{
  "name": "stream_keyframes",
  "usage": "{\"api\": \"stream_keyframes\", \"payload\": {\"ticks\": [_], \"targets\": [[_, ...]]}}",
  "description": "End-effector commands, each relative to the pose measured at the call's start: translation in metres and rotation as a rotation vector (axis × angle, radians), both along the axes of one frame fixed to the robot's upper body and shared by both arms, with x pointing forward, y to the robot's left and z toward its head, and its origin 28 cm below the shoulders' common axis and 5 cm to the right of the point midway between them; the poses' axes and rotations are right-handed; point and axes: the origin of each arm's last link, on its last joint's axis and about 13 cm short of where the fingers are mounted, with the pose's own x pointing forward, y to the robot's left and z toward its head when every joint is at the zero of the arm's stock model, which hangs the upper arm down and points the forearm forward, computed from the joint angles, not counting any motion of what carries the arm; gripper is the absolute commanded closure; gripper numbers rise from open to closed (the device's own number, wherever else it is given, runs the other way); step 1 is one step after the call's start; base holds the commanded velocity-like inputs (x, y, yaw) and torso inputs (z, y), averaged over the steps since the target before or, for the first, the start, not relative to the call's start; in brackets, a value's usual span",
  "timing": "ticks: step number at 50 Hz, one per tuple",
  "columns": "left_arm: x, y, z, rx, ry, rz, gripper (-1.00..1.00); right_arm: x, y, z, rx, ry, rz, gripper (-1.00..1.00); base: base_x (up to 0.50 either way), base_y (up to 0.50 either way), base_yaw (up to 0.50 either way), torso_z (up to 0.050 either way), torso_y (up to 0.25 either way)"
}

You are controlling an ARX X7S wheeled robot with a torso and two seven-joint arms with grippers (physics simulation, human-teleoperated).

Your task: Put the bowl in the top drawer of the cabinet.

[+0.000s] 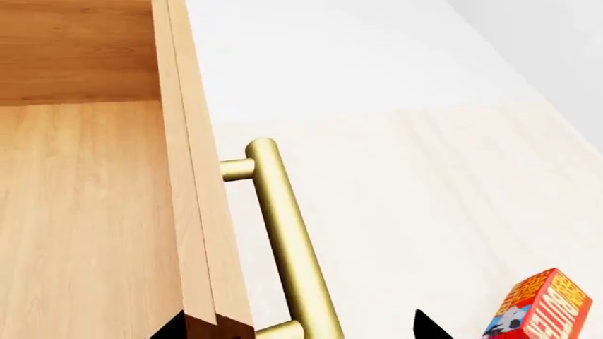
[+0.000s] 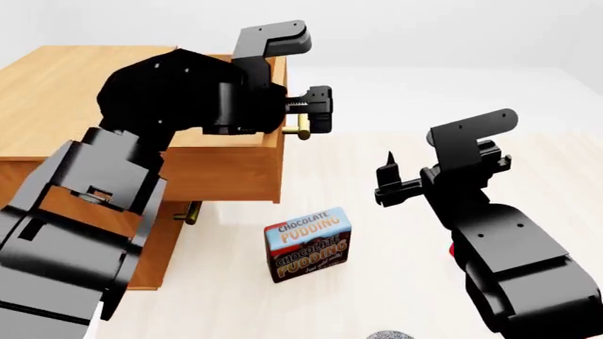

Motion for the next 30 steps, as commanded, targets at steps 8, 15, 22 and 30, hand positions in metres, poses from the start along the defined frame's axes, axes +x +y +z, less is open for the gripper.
{"api": "stream_keyframes", "payload": {"ticks": [8,15,22,30], "targets": [[-0.016,-0.003,0.035,-0.182,-0.08,-0.092,-1.0,0.001,0.0,-0.002,-0.001,0.005,-0.002,-1.0,0.0,0.0,0.0,0.0,0.0],[-0.021,0.009,0.052,-0.139,-0.168,-0.03,-1.0,0.001,0.004,0.001,-0.007,0.002,0.007,-1.0,0.0,0.0,0.0,0.0,0.001],[-0.039,0.016,0.066,-0.156,-0.242,-0.044,-1.0,-0.001,0.007,0.003,-0.009,0.0,0.02,-1.0,0.0,0.0,0.0,0.0,0.0],[-0.059,0.024,0.055,-0.16,-0.281,-0.087,-1.0,0.0,0.004,0.004,0.004,-0.003,-0.005,-1.0,0.0,0.0,0.0,0.0,0.0]]}}
